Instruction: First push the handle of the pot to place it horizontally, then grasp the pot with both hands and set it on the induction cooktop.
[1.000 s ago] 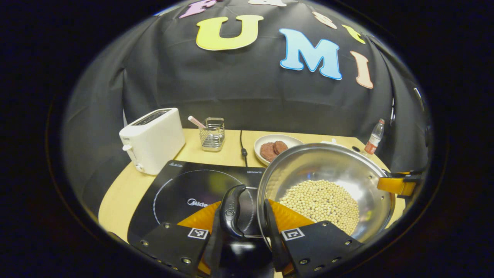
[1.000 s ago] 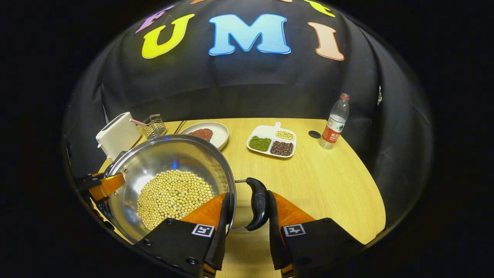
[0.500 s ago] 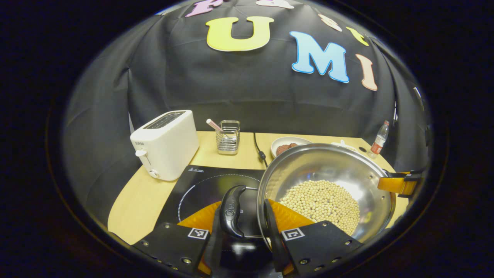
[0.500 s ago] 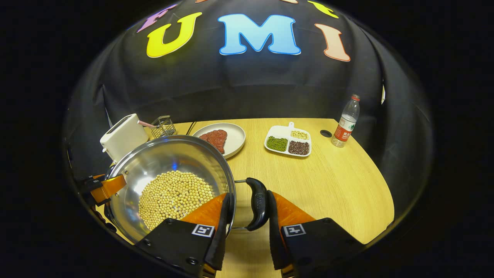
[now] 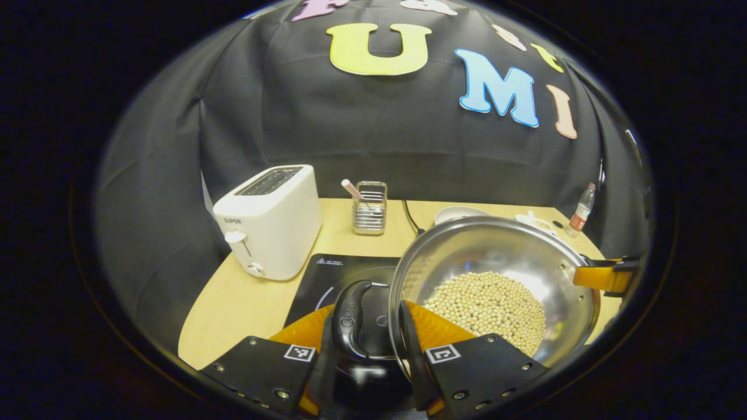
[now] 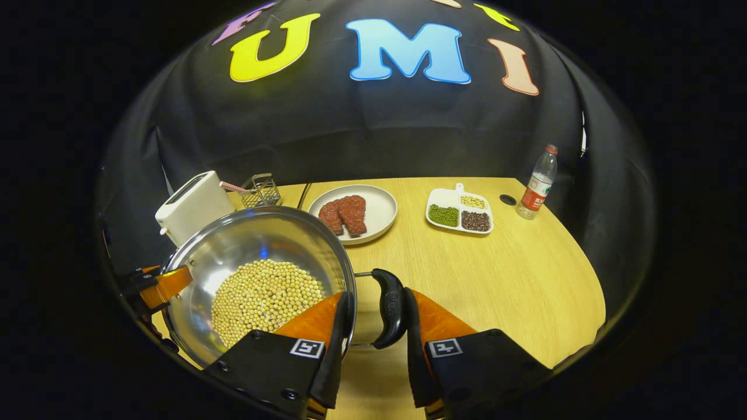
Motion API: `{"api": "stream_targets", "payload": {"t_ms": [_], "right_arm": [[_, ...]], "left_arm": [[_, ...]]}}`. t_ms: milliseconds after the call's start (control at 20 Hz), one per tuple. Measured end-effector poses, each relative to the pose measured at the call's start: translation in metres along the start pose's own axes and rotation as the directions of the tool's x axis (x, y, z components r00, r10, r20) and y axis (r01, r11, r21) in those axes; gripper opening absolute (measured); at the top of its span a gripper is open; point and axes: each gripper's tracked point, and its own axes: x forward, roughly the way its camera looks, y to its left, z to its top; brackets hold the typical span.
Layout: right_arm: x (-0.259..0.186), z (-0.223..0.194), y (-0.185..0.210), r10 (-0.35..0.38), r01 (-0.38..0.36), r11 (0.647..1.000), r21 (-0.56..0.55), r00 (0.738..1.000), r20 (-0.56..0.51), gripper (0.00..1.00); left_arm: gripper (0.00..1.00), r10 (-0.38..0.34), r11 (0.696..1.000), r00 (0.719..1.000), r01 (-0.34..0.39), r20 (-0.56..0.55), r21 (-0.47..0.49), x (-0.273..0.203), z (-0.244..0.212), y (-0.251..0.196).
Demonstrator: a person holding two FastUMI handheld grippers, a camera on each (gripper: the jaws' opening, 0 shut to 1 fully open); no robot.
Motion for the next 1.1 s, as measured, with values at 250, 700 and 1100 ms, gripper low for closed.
{"api": "stream_targets", "payload": {"t_ms": [250,700,1100], "right_arm": [[0.005,0.003,0.029,0.008,-0.008,1.000,-0.015,1.000,0.005,0.47],[0.021,0.002,0.072,0.029,-0.029,1.000,-0.010,1.000,-0.005,0.46],[0.032,0.007,0.088,0.034,-0.034,0.999,-0.008,0.999,0.004,0.46]], "left_arm": [[0.53,0.009,1.000,1.000,-0.009,0.004,-0.011,0.005,-0.001,0.034],[0.53,0.024,1.000,1.000,-0.024,-0.005,-0.003,0.023,-0.003,0.082],[0.53,0.023,1.000,1.000,-0.023,-0.008,-0.018,0.039,-0.001,0.101]]}}
